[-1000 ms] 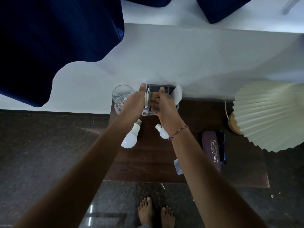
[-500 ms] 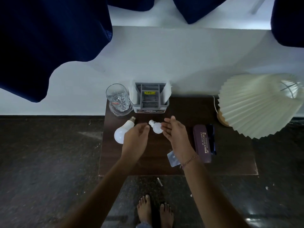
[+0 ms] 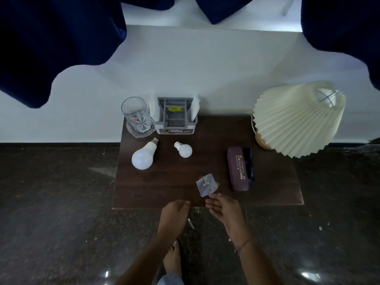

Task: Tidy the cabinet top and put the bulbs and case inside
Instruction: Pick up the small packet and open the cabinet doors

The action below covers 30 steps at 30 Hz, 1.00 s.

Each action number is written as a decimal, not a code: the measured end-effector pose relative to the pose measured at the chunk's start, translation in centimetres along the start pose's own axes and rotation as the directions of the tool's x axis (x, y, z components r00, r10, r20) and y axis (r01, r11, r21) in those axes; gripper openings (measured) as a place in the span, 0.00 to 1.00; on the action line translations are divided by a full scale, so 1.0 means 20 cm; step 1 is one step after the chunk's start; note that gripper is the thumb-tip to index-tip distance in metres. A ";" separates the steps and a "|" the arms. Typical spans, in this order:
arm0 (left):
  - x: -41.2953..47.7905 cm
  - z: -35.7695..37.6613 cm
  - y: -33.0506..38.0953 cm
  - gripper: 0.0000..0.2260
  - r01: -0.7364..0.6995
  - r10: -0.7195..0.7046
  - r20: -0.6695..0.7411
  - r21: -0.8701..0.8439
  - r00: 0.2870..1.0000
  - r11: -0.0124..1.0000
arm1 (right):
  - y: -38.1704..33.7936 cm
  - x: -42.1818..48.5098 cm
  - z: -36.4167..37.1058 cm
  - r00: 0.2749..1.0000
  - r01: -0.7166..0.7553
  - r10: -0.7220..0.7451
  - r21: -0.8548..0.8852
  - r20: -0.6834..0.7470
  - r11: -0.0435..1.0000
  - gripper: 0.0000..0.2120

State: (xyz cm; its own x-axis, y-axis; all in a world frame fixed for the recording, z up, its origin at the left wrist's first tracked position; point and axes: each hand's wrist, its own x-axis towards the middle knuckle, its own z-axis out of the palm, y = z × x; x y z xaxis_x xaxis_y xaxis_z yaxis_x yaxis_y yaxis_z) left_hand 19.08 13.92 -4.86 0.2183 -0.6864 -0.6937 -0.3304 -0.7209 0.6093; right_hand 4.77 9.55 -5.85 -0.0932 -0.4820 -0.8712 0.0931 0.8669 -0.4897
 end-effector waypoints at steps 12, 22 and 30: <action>0.11 0.35 -0.23 0.12 0.131 -0.133 -0.072 -0.038 0.988 0.991 | 0.33 0.30 -0.16 0.993 -0.031 0.023 -0.070 -0.112 0.997 0.10; 0.24 0.52 -0.32 0.14 0.099 -0.120 -0.131 -0.156 0.984 0.983 | 0.44 0.52 -0.12 0.981 0.070 -0.123 -0.314 -0.150 0.947 0.15; 0.30 0.59 -0.48 0.17 0.043 -0.055 -0.115 -0.102 0.992 0.994 | 0.62 0.55 -0.23 0.952 0.281 -0.303 -0.276 -0.040 0.919 0.09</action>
State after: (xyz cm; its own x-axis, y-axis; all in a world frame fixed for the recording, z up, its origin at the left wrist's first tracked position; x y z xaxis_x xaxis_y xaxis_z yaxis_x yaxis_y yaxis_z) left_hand 12.76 17.88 -19.37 0.3400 -0.6522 -0.6775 -0.2251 -0.7560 0.6147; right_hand 0.41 15.61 -21.35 -0.1563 -0.7166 -0.6798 -0.2144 0.6964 -0.6848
